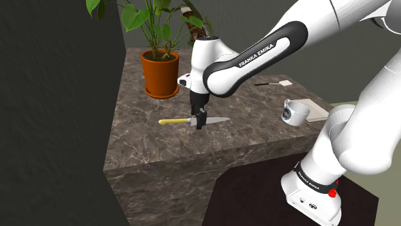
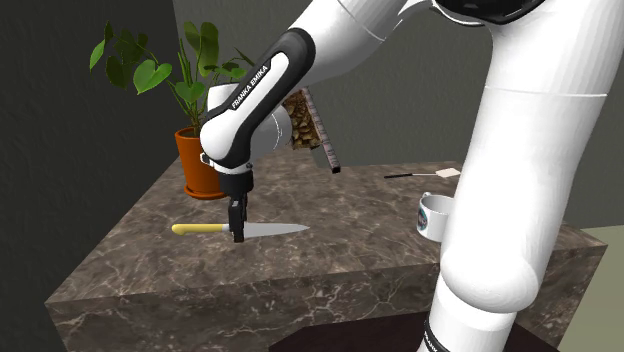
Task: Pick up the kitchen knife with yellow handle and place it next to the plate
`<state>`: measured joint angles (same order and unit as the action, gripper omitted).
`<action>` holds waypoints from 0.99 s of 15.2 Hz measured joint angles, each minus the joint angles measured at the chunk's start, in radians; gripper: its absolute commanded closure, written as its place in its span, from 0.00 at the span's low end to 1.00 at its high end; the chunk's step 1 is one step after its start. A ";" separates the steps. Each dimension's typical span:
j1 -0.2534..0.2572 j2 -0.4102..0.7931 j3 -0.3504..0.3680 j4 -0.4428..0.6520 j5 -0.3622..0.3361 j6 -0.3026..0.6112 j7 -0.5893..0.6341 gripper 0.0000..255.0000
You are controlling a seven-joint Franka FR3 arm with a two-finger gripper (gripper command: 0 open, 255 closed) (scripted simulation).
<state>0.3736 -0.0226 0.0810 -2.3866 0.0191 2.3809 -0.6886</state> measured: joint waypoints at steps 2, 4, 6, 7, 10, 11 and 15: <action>0.000 0.005 0.000 -0.002 0.000 0.007 0.000 0.00; 0.000 0.006 0.000 -0.002 0.000 0.009 0.001 0.00; 0.000 0.006 0.001 -0.002 -0.001 0.009 0.001 0.00; 0.000 0.006 0.001 -0.002 -0.001 0.009 0.001 1.00; 0.000 0.006 0.001 -0.002 -0.001 0.009 0.001 1.00; 0.000 0.006 0.001 -0.002 -0.001 0.009 0.001 1.00; 0.000 0.006 0.001 -0.002 -0.001 0.009 0.001 1.00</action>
<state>0.3741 -0.0166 0.0816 -2.3890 0.0186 2.3901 -0.6876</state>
